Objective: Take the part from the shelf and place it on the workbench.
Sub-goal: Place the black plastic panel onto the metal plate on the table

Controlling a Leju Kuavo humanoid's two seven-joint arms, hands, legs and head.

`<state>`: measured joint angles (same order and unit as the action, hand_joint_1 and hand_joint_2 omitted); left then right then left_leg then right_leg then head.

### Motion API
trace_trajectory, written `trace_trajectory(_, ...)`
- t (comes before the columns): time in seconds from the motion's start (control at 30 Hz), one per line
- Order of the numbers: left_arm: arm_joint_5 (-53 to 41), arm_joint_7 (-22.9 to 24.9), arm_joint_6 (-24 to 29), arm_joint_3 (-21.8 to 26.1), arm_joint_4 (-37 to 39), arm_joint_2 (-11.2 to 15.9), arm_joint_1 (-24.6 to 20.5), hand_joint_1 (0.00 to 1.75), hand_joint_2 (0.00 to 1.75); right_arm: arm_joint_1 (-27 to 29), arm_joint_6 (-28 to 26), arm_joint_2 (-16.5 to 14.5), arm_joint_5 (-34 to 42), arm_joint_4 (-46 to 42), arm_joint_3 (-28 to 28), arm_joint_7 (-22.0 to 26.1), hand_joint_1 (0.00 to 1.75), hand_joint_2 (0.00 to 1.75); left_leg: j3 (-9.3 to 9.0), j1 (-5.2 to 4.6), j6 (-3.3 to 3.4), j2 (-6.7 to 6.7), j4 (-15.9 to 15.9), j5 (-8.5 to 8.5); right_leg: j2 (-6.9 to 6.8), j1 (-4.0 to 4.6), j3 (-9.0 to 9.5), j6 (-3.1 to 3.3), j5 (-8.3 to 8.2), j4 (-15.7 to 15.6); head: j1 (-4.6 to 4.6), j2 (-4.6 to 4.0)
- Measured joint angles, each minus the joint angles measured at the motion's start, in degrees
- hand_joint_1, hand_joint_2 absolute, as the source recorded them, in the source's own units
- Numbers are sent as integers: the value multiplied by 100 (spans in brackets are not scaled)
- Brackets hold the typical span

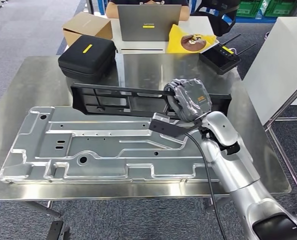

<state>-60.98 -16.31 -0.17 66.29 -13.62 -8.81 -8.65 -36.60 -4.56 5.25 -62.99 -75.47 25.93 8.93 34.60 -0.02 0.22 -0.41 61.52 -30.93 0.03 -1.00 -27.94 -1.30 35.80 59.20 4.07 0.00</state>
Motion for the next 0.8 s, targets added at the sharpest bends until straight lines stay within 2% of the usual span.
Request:
trace_trajectory(0.27,6,-33,17,-1,0,-11,3,0,175,452,-268,-80,78,234,-101,152,175,175,0,0,0,0,0,0,0,1,-1,0,0,0,1,0)
trace_trajectory(0.63,30,-114,-98,-7,0,-14,-10,0,175,587,-331,-140,77,393,-162,218,175,175,-3,0,0,1,0,0,1,1,1,0,0,0,2,0)
trace_trajectory(0.77,50,-149,-117,-6,0,-17,-11,0,175,600,-395,-156,70,436,-191,246,0,0,-10,0,0,1,0,0,1,0,7,0,0,0,2,0)
trace_trajectory(0.8,63,-158,-107,-5,0,-17,-10,0,175,607,-414,-160,65,444,-202,256,0,0,-13,0,0,1,0,0,1,0,9,0,0,0,2,0)
